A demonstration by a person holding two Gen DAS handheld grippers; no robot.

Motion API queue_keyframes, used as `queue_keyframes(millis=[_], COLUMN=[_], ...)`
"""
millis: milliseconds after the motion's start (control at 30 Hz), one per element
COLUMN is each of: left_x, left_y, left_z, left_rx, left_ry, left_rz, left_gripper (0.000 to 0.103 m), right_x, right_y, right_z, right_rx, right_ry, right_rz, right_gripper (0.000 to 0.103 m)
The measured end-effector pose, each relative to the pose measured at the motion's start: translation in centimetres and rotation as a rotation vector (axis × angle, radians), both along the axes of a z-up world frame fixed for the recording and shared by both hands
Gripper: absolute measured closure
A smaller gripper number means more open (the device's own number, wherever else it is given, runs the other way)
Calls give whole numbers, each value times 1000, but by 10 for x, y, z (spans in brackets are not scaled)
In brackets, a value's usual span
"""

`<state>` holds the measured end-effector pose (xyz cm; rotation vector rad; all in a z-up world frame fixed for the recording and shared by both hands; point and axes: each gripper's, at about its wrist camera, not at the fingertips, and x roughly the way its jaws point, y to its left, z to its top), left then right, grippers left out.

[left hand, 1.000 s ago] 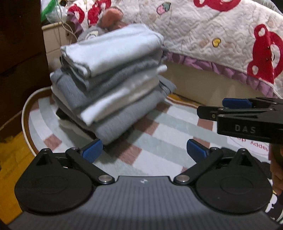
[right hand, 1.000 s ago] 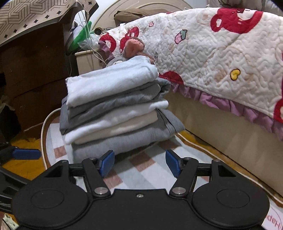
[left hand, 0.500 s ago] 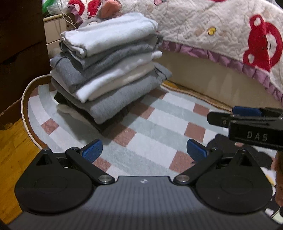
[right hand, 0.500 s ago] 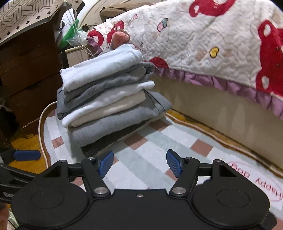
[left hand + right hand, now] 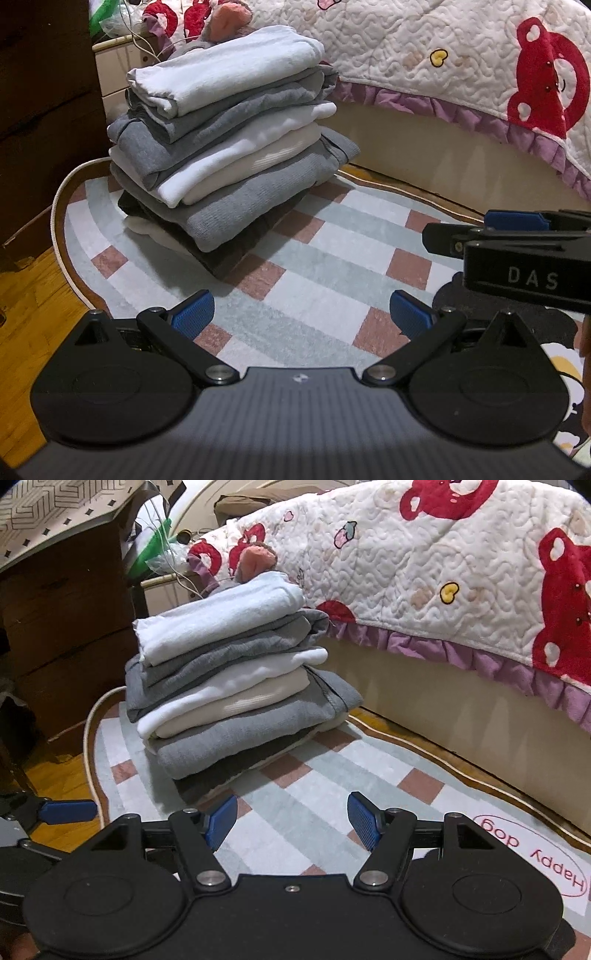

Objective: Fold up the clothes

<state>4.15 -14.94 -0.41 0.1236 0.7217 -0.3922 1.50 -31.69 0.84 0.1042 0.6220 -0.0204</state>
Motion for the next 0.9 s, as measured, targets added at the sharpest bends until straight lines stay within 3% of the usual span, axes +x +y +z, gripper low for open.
queue_keyframes(millis=[900], left_x=[0], left_y=[10], left_z=[5], left_rx=[12], left_ry=[-1], left_rz=[-27], left_gripper=[0], right_x=[3], right_y=[2], right_z=[-2], right_rx=[52], right_ry=[16], right_rz=[-7], right_gripper=[33])
